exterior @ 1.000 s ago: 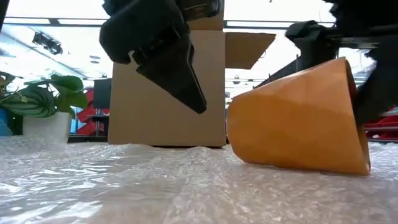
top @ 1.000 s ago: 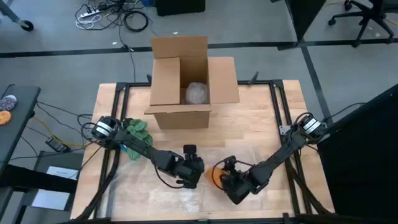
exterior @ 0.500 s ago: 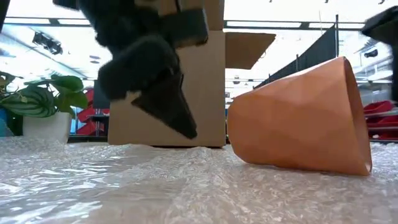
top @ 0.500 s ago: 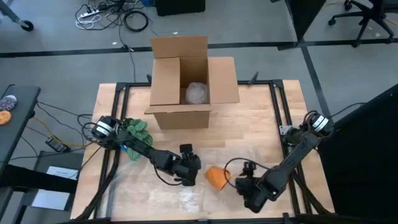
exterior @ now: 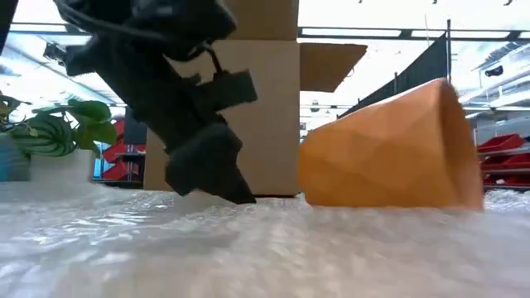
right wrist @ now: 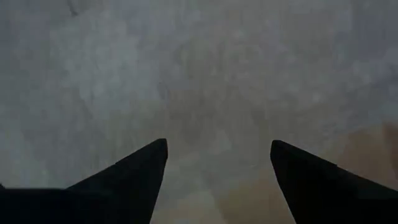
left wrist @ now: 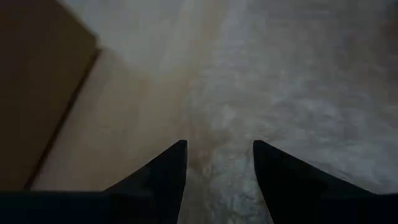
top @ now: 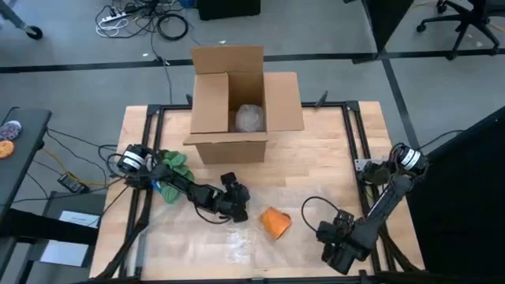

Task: Wrap mug
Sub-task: Wrap the orange mug with the bubble wrap

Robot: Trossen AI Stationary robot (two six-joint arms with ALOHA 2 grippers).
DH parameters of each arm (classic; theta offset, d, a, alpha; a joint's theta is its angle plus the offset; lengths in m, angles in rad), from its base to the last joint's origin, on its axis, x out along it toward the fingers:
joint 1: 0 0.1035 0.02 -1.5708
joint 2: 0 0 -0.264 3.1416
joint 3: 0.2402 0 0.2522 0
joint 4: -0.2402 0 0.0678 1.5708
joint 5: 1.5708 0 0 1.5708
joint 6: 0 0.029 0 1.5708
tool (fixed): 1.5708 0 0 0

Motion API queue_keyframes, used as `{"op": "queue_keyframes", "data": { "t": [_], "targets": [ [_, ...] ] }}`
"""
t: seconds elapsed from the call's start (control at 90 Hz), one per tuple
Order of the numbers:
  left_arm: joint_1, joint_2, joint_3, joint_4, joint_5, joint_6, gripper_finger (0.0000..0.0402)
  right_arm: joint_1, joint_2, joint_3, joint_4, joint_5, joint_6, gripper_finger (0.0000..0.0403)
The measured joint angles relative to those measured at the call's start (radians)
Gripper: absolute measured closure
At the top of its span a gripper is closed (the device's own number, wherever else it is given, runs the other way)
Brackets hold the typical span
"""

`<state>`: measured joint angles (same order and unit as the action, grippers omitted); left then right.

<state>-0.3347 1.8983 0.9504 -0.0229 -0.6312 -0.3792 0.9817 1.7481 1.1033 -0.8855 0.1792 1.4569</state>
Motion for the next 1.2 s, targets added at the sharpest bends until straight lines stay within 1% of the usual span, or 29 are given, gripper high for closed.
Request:
{"op": "queue_keyframes", "data": {
  "t": [0.078,0.133,0.178,0.278,0.367,0.467,0.611,0.756,0.911,1.0,1.089,1.2],
  "targets": [
    [0.026,-0.002,-0.011,0.000,-0.003,-0.003,0.0234,0.007,0.000,0.000,0.046,0.012,0.029,0.0140],
    [0.040,-0.002,-0.015,-0.001,-0.004,-0.003,0.0234,0.007,0.000,0.000,0.085,0.063,0.032,0.0142],
    [0.046,-0.002,-0.015,-0.003,-0.005,0.000,0.0234,0.002,0.000,0.000,0.117,0.129,0.032,0.0144],
    [0.047,-0.002,-0.016,-0.005,-0.008,0.014,0.0234,-0.022,0.000,0.000,0.154,0.319,0.019,0.0149],
    [0.047,-0.001,-0.017,0.001,-0.007,0.036,0.0234,-0.056,0.000,0.000,0.162,0.457,-0.055,0.0154],
    [0.047,-0.001,-0.017,0.001,-0.006,0.039,0.0234,-0.103,0.000,0.000,0.174,0.532,-0.206,0.0160],
    [0.046,0.000,-0.018,0.001,-0.003,0.033,0.0234,-0.172,0.000,0.000,0.281,0.573,-0.492,0.0165],
    [0.030,0.000,-0.019,-0.002,0.000,0.014,0.0234,-0.235,0.000,0.000,0.374,0.576,-0.687,0.0169],
    [0.012,0.000,-0.019,-0.002,-0.001,0.002,0.0234,-0.283,0.000,0.000,0.375,0.538,-0.781,0.0178],
    [0.011,0.001,-0.020,0.012,0.002,0.002,0.0234,-0.300,0.000,0.000,0.375,0.526,-0.825,0.0192],
    [0.011,0.002,-0.020,0.026,0.009,0.001,0.0234,-0.316,0.001,0.000,0.376,0.523,-0.871,0.0218],
    [0.010,0.002,-0.020,0.030,0.011,0.001,0.0234,-0.333,0.005,0.000,0.406,0.521,-0.956,0.0264]
  ]
}}
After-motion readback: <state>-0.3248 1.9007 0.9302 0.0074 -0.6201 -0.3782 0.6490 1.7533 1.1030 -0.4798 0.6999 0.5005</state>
